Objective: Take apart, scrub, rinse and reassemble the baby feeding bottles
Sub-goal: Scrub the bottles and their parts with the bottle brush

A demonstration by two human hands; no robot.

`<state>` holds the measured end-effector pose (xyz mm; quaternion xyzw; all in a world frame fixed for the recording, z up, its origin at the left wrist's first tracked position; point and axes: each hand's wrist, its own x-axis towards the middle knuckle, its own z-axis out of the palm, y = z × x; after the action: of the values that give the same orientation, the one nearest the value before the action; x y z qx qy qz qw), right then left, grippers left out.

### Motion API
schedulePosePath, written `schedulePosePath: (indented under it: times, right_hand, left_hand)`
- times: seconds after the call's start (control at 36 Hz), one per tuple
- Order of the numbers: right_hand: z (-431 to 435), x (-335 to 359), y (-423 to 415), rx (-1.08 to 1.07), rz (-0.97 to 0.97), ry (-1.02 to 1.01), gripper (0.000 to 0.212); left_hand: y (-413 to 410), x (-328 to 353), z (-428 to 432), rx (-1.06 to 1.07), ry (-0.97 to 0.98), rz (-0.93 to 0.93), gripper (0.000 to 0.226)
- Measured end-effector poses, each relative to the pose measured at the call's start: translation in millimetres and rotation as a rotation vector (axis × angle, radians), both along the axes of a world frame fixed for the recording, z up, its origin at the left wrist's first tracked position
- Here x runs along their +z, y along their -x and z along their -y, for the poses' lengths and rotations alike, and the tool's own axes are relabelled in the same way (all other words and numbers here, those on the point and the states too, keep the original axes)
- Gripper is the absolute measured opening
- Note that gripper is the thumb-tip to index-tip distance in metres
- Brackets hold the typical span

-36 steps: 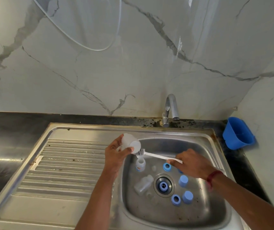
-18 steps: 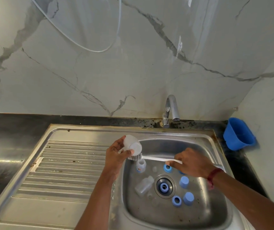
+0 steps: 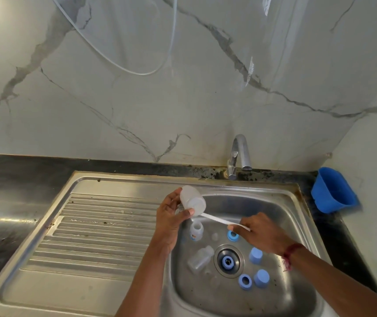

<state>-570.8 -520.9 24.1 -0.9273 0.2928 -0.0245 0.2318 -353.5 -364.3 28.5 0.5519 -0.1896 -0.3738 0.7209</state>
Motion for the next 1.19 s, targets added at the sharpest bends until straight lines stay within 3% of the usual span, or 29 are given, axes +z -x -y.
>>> schedulePosePath:
  times: [0.19,0.5,0.58,0.67,0.78,0.89,1.03,1.19]
  right_hand:
    - [-12.6,-4.1,7.5,-0.019,0.125,-0.043,0.057]
    - [-20.4,-20.6,-1.5,-0.155,0.128,-0.105,0.077]
    - [-22.2,-17.4,-2.0,-0.122,0.067,-0.094,0.083]
    - [-14.3,-12.1,2.7,-0.12,-0.006,-0.078,0.074]
    - [-2.5,-0.7,8.4,-0.238,0.016,-0.139,0.06]
    - [1.2,13.8,6.1,-0.245,0.105,-0.14,0.06]
    - [1.2,41.7,-2.6,0.035,-0.092,0.032,0.062]
    - [3.7,71.5,-12.8,0.127,-0.323,0.277,0.06]
  left_hand:
    - [-5.9,3.9,6.9,0.087,0.005,-0.07,0.08]
    - [10.8,2.2,10.0,-0.003,-0.011,-0.019,0.08]
    - [6.0,-1.2,9.4,0.056,-0.029,-0.045,0.093]
    - [-3.8,-6.4,4.9,0.089,-0.054,-0.037,0.109]
    - [-13.2,-8.9,-0.3,0.091,-0.149,0.111,0.111]
    - [-18.1,-15.4,-4.1,0.044,-0.236,0.219,0.132]
    - [-14.9,-21.6,-3.1,-0.04,-0.349,0.437,0.149]
    - [-3.7,-17.5,-0.1,-0.067,-0.426,0.63,0.158]
